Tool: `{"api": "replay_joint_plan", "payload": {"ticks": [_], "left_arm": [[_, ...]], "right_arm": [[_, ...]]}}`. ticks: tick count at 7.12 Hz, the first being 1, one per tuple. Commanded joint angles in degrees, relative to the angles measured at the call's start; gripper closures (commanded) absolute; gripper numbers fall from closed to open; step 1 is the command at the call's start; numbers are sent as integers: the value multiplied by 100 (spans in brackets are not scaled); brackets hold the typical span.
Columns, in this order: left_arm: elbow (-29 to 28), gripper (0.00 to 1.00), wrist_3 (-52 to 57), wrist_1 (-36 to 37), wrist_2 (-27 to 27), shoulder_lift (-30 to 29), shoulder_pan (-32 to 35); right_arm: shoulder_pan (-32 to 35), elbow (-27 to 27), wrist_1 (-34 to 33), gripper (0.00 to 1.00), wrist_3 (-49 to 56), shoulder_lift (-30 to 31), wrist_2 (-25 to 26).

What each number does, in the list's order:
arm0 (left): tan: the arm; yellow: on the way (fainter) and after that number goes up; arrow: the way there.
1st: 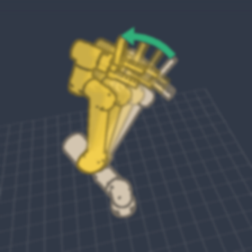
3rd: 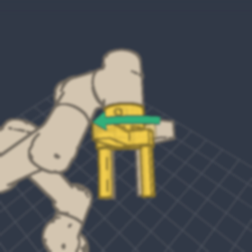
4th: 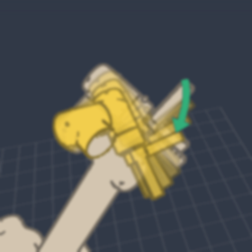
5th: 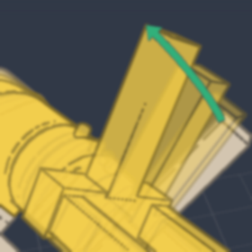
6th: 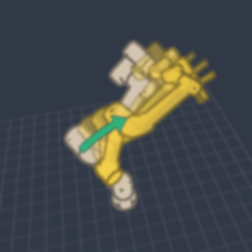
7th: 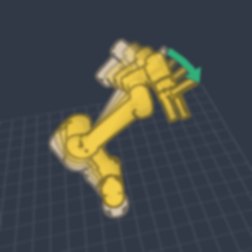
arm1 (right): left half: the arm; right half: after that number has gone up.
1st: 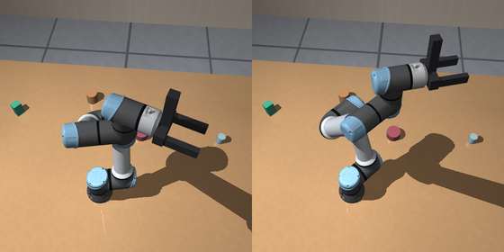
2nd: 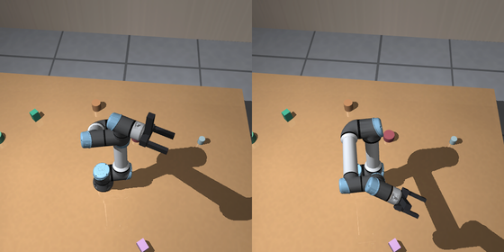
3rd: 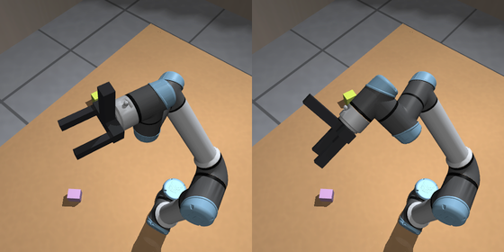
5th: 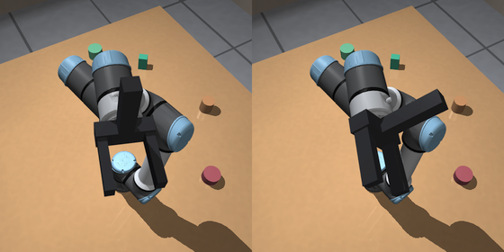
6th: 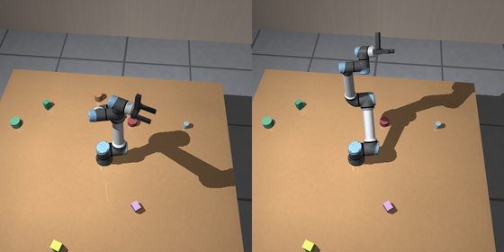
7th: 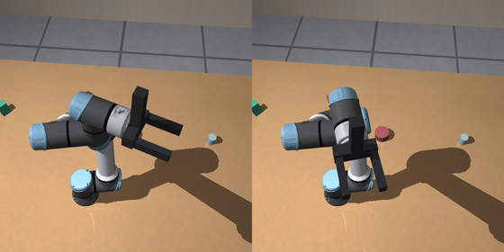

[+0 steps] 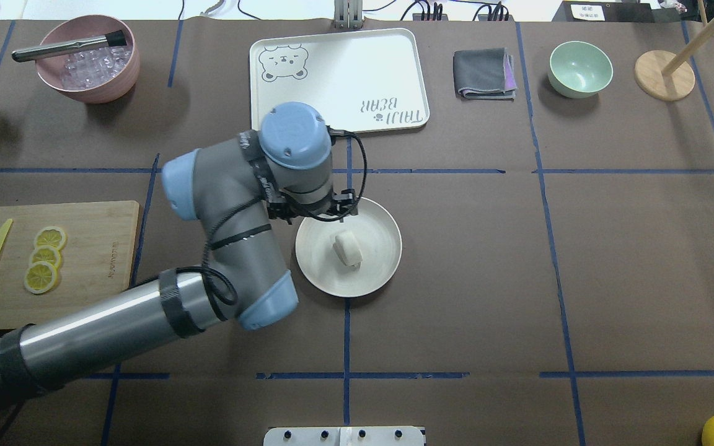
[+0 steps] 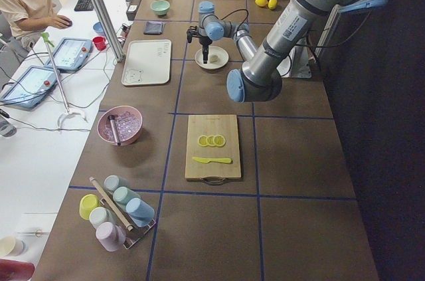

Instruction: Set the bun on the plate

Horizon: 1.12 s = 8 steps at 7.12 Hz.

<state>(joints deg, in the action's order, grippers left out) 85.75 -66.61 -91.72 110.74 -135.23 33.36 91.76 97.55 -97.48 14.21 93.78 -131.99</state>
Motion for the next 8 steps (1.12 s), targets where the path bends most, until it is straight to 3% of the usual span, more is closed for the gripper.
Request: {"api": "replay_joint_plan", "payload": {"ticks": [1, 3, 4, 5, 6, 8], "left_arm": [[774, 1, 1392, 23, 893, 1100, 878], [1004, 1, 3240, -47, 1099, 1960, 1573], [1040, 1, 4365, -65, 1412, 2487, 2178], [1014, 1, 5446, -65, 2094, 3015, 2975], [961, 0, 6031, -65, 2649, 3551, 3758], [917, 0, 6694, -83, 2717, 4535, 4659]], "right_arm": [[0, 27, -8, 0, -6, 0, -2], [0, 27, -8, 0, -6, 0, -2], [0, 10, -8, 0, -6, 0, -2], [0, 10, 0, 0, 3, 0, -2], [0, 1, 0, 0, 3, 0, -2], [0, -8, 0, 0, 12, 9, -11]]}}
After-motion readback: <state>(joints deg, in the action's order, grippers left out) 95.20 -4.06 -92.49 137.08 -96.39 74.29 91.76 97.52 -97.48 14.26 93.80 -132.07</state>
